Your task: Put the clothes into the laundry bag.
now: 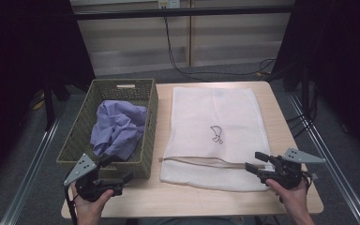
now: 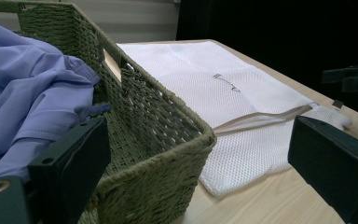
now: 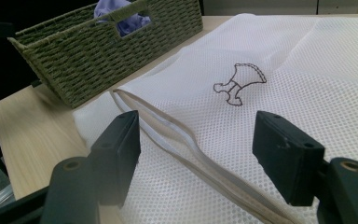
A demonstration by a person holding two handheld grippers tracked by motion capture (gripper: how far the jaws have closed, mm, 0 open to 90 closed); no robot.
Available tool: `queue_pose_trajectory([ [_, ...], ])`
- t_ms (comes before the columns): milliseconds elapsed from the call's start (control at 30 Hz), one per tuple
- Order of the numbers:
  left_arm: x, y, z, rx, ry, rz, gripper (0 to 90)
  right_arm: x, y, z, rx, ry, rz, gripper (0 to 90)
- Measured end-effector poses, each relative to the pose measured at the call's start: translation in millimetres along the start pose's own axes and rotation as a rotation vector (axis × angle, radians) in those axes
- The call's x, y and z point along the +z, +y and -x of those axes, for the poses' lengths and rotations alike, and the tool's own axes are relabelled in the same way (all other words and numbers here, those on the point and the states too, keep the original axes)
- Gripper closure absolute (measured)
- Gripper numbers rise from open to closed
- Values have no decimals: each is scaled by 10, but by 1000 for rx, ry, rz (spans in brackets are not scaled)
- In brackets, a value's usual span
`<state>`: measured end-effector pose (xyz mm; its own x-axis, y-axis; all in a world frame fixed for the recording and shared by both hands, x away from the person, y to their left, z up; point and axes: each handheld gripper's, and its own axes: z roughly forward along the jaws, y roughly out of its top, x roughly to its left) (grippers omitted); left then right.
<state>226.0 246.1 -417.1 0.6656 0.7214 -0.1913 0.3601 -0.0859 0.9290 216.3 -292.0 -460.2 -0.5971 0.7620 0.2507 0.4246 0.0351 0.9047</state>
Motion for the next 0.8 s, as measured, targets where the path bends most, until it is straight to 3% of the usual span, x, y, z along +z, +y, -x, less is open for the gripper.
queue_pose_trajectory([
  [200, 11, 2, 14, 2, -12, -17, 74, 80, 4, -13, 6, 16, -29, 292],
  [400, -28, -5, 35, 11, 0, -6, 77, 98, 12, -17, 15, 21, -25, 286],
  [633, -37, -13, 74, 21, -4, -21, 106, 146, 15, -17, 43, 64, -51, 285],
  [733, -55, -22, 72, 17, 0, -23, 107, 194, 24, -16, 63, 104, -74, 352],
  [800, -66, -21, 58, 9, -1, -18, 107, 212, 30, -33, 52, 109, -73, 397],
])
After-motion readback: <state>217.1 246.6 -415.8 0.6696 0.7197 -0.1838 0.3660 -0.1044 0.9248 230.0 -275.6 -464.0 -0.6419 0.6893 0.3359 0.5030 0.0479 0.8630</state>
